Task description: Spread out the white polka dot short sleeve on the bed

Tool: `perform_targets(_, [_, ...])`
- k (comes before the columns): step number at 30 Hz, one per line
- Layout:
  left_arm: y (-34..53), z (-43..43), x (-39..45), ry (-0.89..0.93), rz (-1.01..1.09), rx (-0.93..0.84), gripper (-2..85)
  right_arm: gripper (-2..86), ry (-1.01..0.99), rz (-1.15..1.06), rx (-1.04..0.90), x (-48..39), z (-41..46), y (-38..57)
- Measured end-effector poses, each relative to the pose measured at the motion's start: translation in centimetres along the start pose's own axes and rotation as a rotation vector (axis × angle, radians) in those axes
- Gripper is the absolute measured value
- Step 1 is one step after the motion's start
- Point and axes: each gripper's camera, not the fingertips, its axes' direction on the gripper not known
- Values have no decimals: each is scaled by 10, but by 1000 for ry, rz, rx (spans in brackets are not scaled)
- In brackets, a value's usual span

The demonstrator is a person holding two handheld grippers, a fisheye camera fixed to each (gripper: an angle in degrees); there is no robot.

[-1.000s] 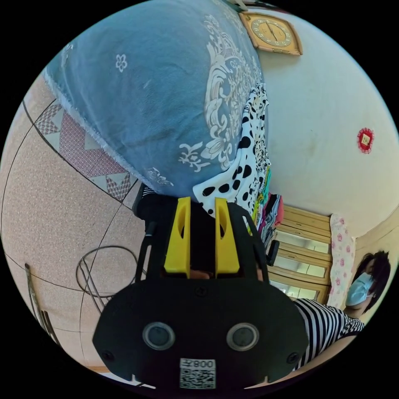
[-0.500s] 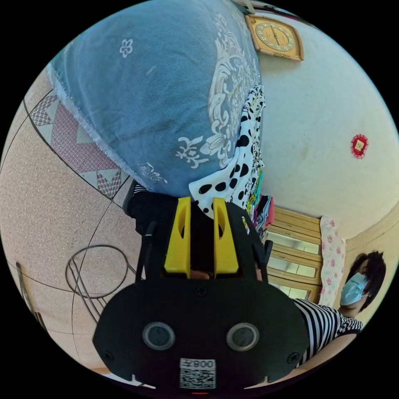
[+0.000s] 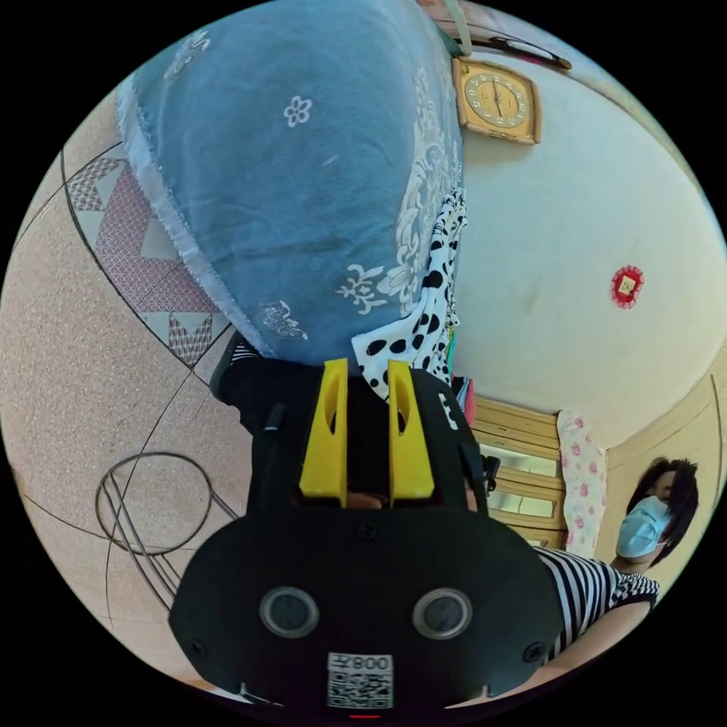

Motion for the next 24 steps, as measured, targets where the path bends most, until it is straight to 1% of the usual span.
perform_targets(1, [1,-1,-1,16,-6,8,88,2,-79,-9,40,-5,-20,0])
perform_targets(3, [5,0,-6,75,-26,24,97,2,-156,-25,94,-13,-46,-1])
perform_targets(10, [16,15,1,176,-4,11,124,2,-234,-49,159,-39,-95,-6])
perform_targets(13, [22,21,19,148,63,-41,127,2,-235,-45,150,-47,-101,-6])
perform_targets(15, [26,26,33,97,108,-89,127,2,-242,-40,151,-51,-104,-6])
perform_targets(19, [32,32,51,37,137,-126,120,2,-265,-29,170,-58,-117,-7])
perform_targets(22, [37,38,65,43,146,-137,92,2,-259,-19,174,-63,-126,-8])
perform_targets(24, [44,43,78,21,142,-152,49,2,-252,-13,176,-66,-131,-8])
